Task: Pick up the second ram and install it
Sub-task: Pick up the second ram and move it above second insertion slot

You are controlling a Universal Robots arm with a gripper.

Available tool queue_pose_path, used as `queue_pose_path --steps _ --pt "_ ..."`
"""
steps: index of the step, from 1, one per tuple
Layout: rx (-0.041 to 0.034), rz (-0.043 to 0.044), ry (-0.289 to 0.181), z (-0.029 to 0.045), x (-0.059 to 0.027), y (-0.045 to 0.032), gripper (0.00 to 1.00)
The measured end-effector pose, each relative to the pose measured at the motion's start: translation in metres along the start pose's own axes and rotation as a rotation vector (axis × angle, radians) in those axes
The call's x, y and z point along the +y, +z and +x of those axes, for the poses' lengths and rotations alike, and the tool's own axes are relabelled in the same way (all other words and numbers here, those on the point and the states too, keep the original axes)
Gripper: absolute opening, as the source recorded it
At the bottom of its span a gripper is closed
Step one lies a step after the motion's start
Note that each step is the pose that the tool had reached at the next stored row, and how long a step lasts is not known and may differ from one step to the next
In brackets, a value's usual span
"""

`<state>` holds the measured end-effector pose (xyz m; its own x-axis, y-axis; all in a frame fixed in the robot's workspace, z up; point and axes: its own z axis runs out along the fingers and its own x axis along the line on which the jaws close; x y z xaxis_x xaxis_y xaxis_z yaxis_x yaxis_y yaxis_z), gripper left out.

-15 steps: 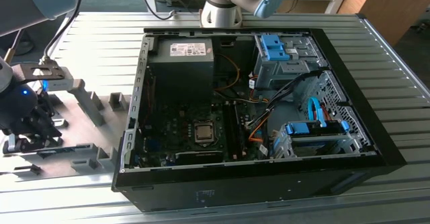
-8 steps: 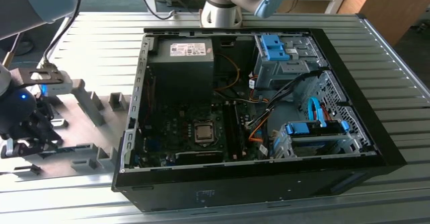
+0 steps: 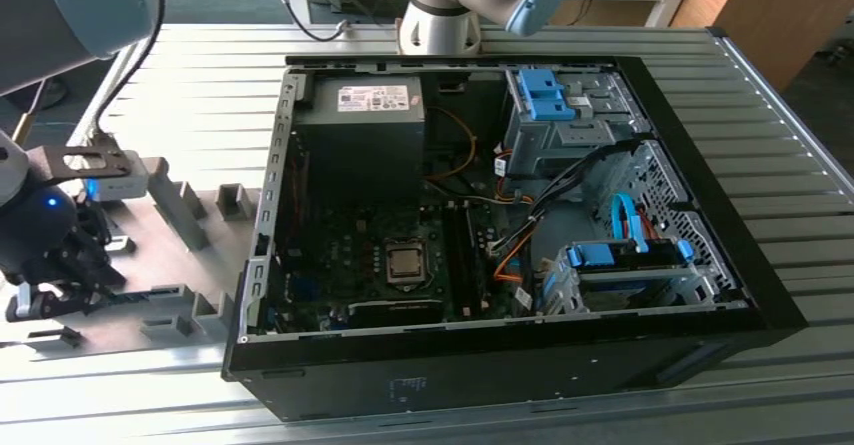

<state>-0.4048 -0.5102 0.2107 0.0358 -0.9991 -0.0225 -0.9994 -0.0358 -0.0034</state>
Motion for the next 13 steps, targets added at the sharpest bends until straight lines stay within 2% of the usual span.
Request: queue_pose_path --steps 13 --pt "0.0000 -0.0001 0.000 0.0002 0.0033 0.0221 0.30"
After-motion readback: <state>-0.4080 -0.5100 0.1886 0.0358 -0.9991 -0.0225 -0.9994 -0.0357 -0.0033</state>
